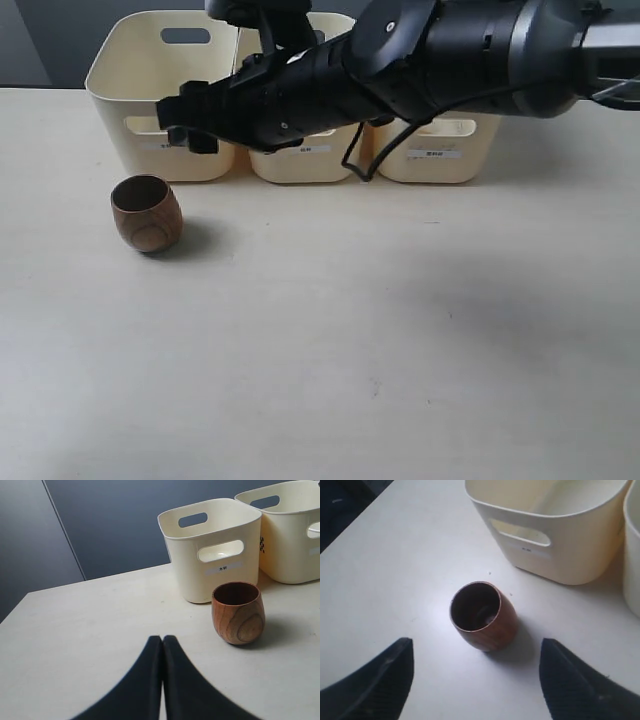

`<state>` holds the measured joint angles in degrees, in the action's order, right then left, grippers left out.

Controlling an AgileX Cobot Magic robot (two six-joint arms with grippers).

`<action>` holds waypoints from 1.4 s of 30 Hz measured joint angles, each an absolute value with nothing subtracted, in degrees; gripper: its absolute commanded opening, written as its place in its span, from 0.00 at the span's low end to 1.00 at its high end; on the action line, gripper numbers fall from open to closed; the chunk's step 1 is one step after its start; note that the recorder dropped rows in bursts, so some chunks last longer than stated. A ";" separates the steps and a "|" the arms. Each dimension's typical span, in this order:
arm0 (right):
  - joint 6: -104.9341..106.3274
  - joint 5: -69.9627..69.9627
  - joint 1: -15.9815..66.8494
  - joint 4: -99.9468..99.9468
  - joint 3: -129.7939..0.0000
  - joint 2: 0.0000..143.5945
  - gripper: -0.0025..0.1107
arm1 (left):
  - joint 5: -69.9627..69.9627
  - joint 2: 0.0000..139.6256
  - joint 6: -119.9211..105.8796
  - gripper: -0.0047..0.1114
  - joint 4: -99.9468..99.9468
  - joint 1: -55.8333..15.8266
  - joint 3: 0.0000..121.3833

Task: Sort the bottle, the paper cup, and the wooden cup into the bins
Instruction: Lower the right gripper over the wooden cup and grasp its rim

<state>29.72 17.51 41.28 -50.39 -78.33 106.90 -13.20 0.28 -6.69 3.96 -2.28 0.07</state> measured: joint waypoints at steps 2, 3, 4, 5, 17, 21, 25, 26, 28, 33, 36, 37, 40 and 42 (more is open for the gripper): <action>29.72 17.51 41.99 -51.15 -78.33 106.90 0.62 | -13.20 0.28 -6.69 0.04 3.96 -2.28 0.07; 29.72 17.51 42.51 -51.63 -78.33 106.90 0.62 | -13.20 0.28 -6.69 0.04 3.96 -2.28 0.07; 29.72 17.51 42.95 -51.96 -78.33 106.90 0.62 | -13.20 0.28 -6.69 0.04 3.96 -2.28 0.07; 29.72 17.51 43.80 -52.84 -78.33 106.90 0.62 | -13.20 0.28 -6.69 0.04 3.96 -2.28 0.07; 29.72 17.00 46.21 -57.98 -78.42 111.41 0.62 | -13.20 0.28 -6.69 0.04 3.96 -2.28 0.07; 29.72 16.49 46.21 -60.27 -79.29 114.59 0.62 | -13.20 0.28 -6.69 0.04 3.96 -2.28 0.07; 29.72 16.49 46.43 -60.53 -81.38 116.46 0.62 | -13.20 0.28 -6.69 0.04 3.96 -2.28 0.07; 29.72 16.49 46.55 -60.66 -81.82 116.76 0.62 | -13.20 0.28 -6.69 0.04 3.96 -2.28 0.07; 29.72 16.49 46.55 -60.66 -83.08 117.30 0.62 | -13.20 0.28 -6.69 0.04 3.96 -2.28 0.07; 29.72 16.49 46.55 -60.98 -85.41 119.31 0.62 | -13.20 0.28 -6.69 0.04 3.96 -2.28 0.07; 29.72 16.49 46.55 -61.75 -86.07 120.62 0.62 | -13.20 0.28 -6.69 0.04 3.96 -2.28 0.07; 29.72 16.49 46.55 -62.17 -86.17 120.87 0.62 | -13.20 0.28 -6.69 0.04 3.96 -2.28 0.07; 29.72 16.49 46.55 -62.79 -86.17 121.54 0.62 | -13.20 0.28 -6.69 0.04 3.96 -2.28 0.07; 29.72 16.49 46.55 -63.24 -86.17 121.87 0.62 | -13.20 0.28 -6.69 0.04 3.96 -2.28 0.07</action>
<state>29.72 16.49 46.55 -63.24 -86.17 121.87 -13.20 0.28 -6.69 3.96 -2.28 0.07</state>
